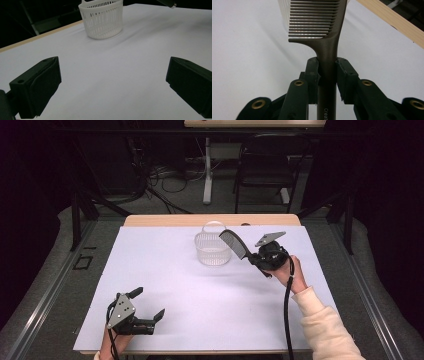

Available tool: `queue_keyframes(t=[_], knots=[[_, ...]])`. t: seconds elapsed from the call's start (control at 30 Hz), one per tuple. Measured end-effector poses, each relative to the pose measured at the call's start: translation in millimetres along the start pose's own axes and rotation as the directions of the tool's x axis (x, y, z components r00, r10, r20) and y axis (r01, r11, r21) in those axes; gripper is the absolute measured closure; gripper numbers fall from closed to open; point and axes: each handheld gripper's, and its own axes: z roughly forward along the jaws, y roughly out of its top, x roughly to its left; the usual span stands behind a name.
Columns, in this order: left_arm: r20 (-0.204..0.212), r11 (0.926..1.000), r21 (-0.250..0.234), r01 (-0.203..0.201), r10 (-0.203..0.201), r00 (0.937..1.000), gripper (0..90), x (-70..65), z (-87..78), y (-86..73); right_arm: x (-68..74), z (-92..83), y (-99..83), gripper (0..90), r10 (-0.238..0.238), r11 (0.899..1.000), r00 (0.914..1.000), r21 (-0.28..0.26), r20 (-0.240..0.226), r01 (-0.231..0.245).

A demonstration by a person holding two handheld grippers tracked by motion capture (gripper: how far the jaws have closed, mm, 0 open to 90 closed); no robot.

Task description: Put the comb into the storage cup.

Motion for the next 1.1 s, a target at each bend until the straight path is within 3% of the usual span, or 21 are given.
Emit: queue_keyframes(t=[1.1], knots=[[0.001,1.0000,-0.003,0.001,-0.001,1.0000,0.0,0.0,-0.2,0.2,2.3,0.1,22.1,72.6,-0.006,0.999,1.0000,-0.050,-0.001,0.006]])
